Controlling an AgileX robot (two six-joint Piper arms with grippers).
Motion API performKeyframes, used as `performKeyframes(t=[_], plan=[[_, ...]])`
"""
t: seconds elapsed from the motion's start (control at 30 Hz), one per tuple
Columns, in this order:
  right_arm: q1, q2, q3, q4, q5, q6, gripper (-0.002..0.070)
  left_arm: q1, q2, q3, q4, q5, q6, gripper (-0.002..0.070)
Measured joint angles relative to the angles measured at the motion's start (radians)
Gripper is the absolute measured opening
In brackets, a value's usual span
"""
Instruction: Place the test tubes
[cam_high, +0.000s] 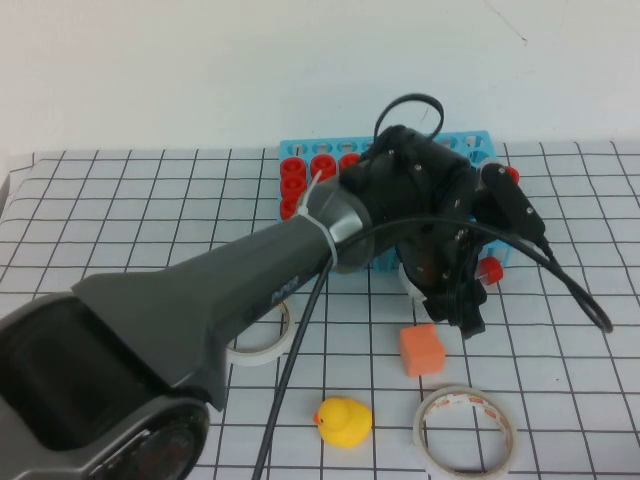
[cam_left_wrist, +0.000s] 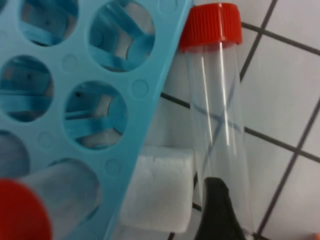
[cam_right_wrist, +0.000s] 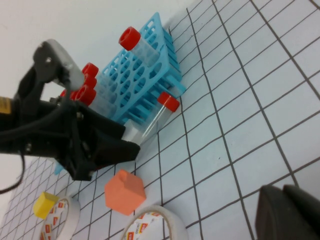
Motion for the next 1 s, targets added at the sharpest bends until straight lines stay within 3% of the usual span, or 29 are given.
performKeyframes(t=[0.53, 1.0], plan=[[0.0, 0.0, 0.0, 0.002, 0.0, 0.0, -0.0001, 0.0, 0.046, 0.0, 0.105, -0.031, -0.057, 0.0395], [0.0, 0.0, 0.0, 0.002, 0.0, 0.0, -0.0001, 0.0, 0.058, -0.002, 0.064, 0.002, -0.082, 0.0391]])
